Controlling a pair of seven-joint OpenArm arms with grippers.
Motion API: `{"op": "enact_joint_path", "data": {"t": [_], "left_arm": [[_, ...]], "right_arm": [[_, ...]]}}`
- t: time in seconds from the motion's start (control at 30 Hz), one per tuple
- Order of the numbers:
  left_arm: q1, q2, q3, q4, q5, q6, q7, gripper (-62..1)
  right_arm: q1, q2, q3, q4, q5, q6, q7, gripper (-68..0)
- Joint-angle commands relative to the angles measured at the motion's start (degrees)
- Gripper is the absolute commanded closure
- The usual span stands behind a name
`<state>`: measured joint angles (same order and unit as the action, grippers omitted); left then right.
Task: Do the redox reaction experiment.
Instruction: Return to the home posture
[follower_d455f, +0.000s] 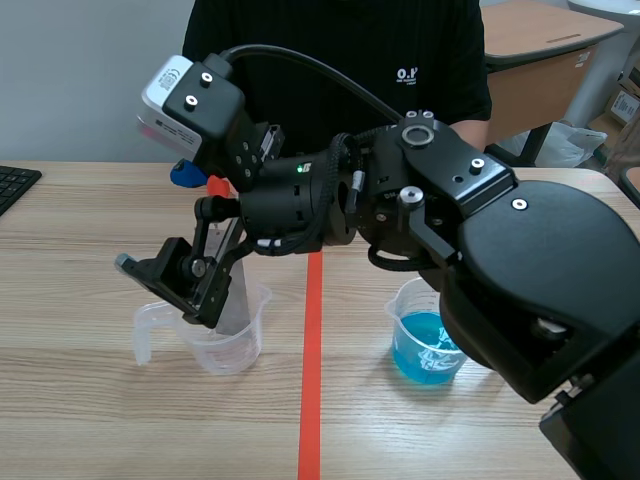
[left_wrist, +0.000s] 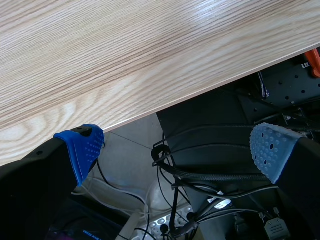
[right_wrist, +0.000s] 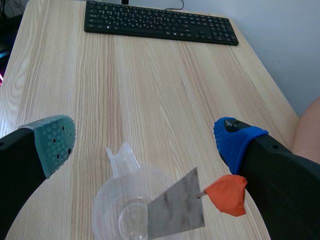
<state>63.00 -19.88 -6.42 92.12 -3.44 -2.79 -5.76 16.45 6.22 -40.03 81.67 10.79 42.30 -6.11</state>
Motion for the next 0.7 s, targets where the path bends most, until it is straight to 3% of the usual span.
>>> {"op": "enact_joint_path", "data": {"t": [0.0,0.17,0.67], "left_arm": [[0.1,-0.2,-0.2,0.5,-0.2,0.1,-0.4,-62.3],[0.0,-0.1,0.0,0.5,-0.2,0.0,-0.4,-62.3],[0.0,-0.2,0.0,0.5,-0.2,0.1,-0.3,-62.3]], "right_arm": [[0.4,0.0,0.2,1.1,1.8,0.4,0.9,-58.0],[-0.9,0.0,0.0,1.1,4.5,0.4,0.9,-64.1],[-3.1,0.0,-4.3,2.8,9.4,0.4,3.3,-64.3]]}}
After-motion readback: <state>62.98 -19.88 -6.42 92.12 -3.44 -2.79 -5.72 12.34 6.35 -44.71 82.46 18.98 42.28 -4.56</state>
